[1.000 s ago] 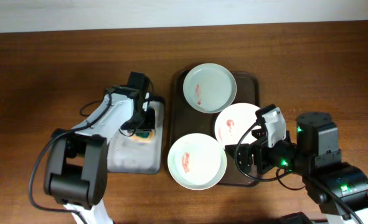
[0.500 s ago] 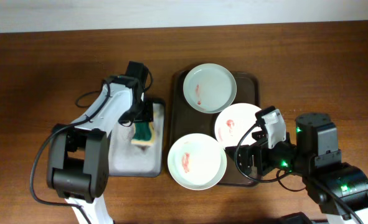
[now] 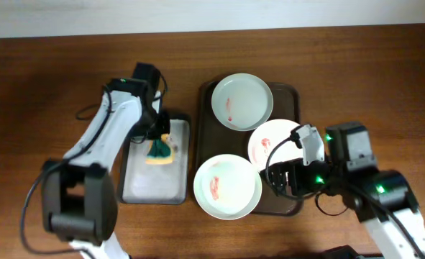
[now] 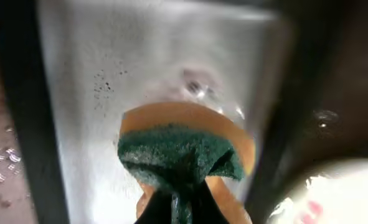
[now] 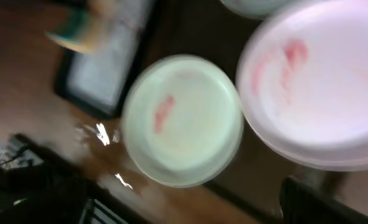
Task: Clean dirty plates on tray and stack at the side
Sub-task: 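Grasp the green sponge with the left gripper and lift it, then hold the front plate with the right gripper and scrub it with the sponge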
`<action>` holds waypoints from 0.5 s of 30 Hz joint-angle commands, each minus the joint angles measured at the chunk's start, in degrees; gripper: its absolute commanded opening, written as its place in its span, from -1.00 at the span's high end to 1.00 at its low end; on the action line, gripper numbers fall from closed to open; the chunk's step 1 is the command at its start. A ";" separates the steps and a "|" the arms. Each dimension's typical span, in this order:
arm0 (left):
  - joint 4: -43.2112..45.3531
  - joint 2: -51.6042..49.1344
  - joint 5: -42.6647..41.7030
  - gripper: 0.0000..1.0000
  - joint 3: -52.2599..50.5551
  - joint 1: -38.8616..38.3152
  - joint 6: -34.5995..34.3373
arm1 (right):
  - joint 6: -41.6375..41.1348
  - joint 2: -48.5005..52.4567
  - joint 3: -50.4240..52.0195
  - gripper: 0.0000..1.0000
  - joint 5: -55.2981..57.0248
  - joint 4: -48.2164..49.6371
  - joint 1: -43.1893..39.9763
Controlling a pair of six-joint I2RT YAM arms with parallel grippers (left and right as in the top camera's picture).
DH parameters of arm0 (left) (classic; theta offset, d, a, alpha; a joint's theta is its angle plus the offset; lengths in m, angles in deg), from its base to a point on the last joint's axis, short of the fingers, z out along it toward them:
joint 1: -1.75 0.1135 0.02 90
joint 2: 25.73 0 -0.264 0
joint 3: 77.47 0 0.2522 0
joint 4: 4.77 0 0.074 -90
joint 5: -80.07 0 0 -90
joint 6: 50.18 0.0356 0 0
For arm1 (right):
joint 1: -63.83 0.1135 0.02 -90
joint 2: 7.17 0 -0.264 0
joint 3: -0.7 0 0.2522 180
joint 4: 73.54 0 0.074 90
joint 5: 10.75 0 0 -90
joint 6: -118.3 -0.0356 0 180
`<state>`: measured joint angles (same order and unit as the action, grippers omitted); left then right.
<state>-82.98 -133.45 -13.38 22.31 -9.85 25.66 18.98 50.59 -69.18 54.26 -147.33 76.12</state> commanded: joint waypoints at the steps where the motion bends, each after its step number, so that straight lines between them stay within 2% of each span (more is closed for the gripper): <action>1: -4.37 13.97 -8.66 1.00 3.74 -0.13 2.05 | -4.94 8.83 2.84 -0.46 5.88 -1.07 0.02; 3: -6.84 18.71 -9.90 1.00 3.72 -1.38 2.03 | -4.90 13.51 4.04 -0.11 5.77 -0.35 1.81; 5: -9.22 21.05 -9.88 1.00 3.72 -3.39 2.03 | -5.01 19.87 5.53 0.08 5.79 3.19 6.58; 6: -10.21 21.29 -9.86 1.00 3.72 -4.44 2.05 | -7.65 23.04 5.88 0.21 7.28 4.87 8.70; 8: -11.30 21.22 -8.70 1.00 2.91 -6.86 2.03 | -14.29 28.72 5.88 0.21 14.78 7.61 11.13; 9: -11.30 21.22 -8.81 1.00 1.97 -8.20 1.68 | -15.04 31.80 5.88 0.20 16.20 10.19 11.80; 11: -10.93 21.22 -8.70 1.00 0.09 -10.38 1.38 | -14.99 36.61 5.88 0.35 14.93 13.92 12.46; 13: -8.61 21.20 -8.26 1.00 -3.23 -12.57 0.44 | -16.59 40.63 5.88 0.89 15.17 16.92 11.91; 15: -3.21 21.18 -7.10 1.00 -8.28 -14.16 -1.86 | -18.29 40.74 5.84 0.92 15.15 18.91 9.84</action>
<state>-90.54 -112.40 -21.59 19.40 -22.16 26.49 3.85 89.25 -64.28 66.15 -130.48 87.64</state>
